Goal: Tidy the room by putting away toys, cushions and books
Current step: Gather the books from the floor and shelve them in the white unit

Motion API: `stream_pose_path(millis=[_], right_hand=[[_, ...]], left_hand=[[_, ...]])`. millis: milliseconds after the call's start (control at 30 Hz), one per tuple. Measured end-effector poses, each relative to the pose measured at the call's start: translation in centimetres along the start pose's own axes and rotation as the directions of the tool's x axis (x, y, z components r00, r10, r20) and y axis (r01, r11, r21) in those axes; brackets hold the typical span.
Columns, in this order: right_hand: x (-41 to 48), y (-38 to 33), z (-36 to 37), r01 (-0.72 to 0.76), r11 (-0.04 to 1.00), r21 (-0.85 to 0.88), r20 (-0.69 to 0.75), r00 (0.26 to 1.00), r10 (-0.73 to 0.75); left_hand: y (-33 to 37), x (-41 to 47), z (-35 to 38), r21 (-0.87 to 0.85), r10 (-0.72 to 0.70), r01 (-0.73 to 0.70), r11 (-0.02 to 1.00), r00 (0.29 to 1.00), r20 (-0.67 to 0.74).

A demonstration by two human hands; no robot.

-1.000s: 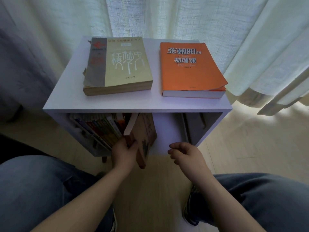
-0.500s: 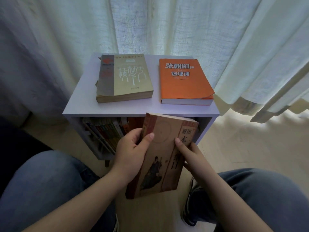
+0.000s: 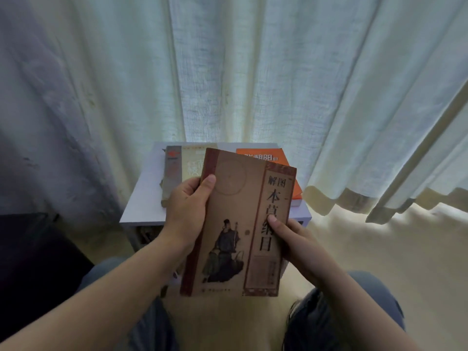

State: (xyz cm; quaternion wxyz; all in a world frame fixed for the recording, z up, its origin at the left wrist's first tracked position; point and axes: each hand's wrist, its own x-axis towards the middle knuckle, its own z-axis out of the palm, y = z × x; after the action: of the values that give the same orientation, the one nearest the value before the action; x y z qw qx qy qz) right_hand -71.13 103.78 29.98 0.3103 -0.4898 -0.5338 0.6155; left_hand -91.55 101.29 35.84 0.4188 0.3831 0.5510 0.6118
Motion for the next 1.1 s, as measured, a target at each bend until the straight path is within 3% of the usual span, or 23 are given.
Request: stream_pose_path(millis=[100, 233, 400, 467, 600, 800, 933, 1100], right_hand=[[-0.1, -1.7, -0.4, 0.065, 0.997, -0.029, -0.038, 0.997, -0.066], [0.1, -4.2, -0.3, 0.209, 0.977, -0.035, -0.233, 0.949, -0.211], [1.4, -7.6, 0.0, 0.232, 0.941, -0.248, -0.402, 0.859, -0.318], [1.9, -9.0, 0.2, 0.198, 0.927, -0.318, -0.442, 0.834, -0.330], [3.0, -11.0, 0.7, 0.094, 0.884, -0.457, -0.439, 0.841, -0.317], [5.1, -11.7, 1.7, 0.049, 0.771, -0.634, -0.374, 0.854, -0.362], [6.1, -11.6, 1.9, 0.071, 0.828, -0.556, -0.391, 0.857, -0.335], [6.4, -11.3, 2.8, 0.061, 0.977, -0.205, -0.222, 0.969, -0.107]], left_hand=[[1.4, 1.9, 0.2, -0.010, 0.006, -0.006, 1.000, 0.999, -0.032], [1.6, 5.1, 0.5, 0.090, -0.038, 0.043, 0.995, 0.998, -0.052], [0.1, 6.4, 1.1, 0.267, -0.122, 0.090, 0.960, 0.987, 0.105], [0.8, 5.8, 1.5, 0.234, -0.165, 0.115, 0.965, 0.964, 0.210], [0.4, 5.4, 2.0, 0.084, -0.304, 0.294, 0.952, 0.879, 0.368], [-0.4, 6.2, 1.9, 0.000, -0.371, 0.402, 0.916, 0.846, 0.382], [-0.4, 6.9, 1.5, -0.055, -0.395, 0.445, 0.894, 0.840, 0.373], [0.3, 8.1, 0.2, -0.102, -0.411, 0.469, 0.877, 0.844, 0.344]])
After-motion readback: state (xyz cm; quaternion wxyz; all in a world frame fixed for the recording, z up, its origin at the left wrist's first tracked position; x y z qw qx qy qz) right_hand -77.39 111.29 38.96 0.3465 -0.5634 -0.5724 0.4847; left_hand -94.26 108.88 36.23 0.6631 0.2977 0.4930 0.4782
